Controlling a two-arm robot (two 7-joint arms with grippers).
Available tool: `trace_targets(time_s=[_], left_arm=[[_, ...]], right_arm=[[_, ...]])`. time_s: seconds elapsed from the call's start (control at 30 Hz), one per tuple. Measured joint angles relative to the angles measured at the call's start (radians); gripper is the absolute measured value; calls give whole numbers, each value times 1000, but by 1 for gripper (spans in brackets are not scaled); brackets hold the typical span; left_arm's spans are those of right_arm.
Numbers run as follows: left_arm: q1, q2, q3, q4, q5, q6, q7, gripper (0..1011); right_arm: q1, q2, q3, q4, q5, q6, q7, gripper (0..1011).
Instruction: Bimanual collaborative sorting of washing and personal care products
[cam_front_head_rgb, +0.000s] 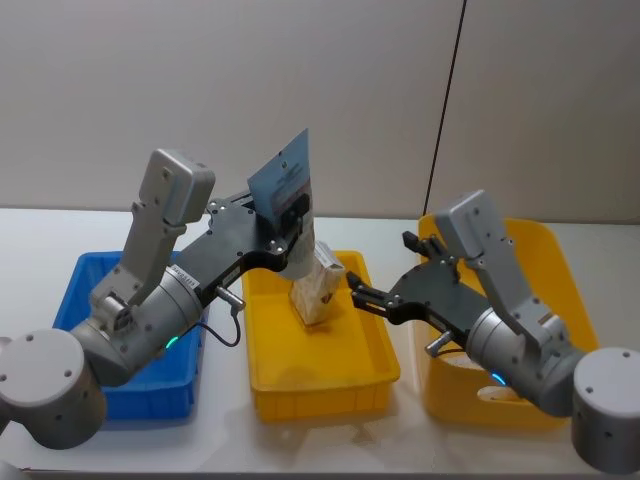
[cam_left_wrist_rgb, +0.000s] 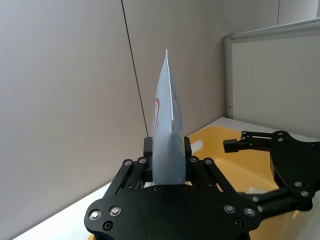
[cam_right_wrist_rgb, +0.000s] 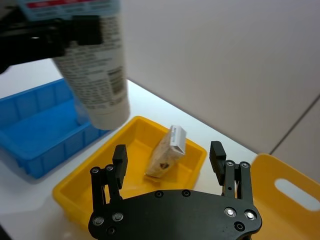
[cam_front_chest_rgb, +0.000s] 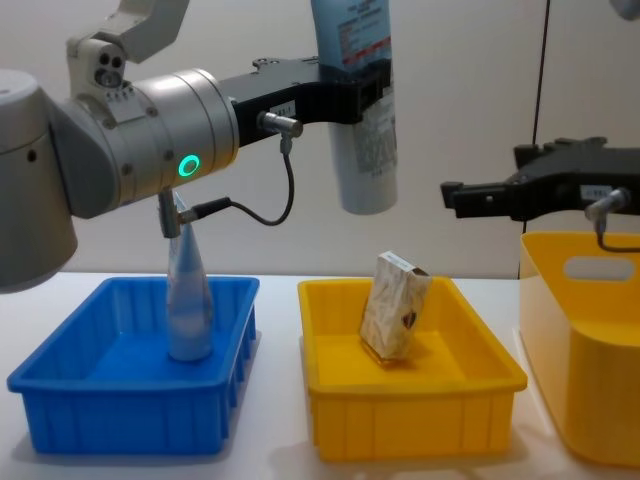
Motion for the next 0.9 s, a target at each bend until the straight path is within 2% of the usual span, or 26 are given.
trace_targets(time_s=[0.2, 0.4, 0.9], left_arm=[[0, 0, 1, 0, 0, 0, -1, 261], [-1, -1, 1, 0, 0, 0, -1, 260], [-1, -1, 1, 0, 0, 0, -1, 260]], right_arm=[[44, 34, -37, 13, 3, -6, 82, 1004], [95, 57, -67, 41, 3, -7, 139, 1003], [190, 84, -119, 111, 0, -26, 228, 1004]])
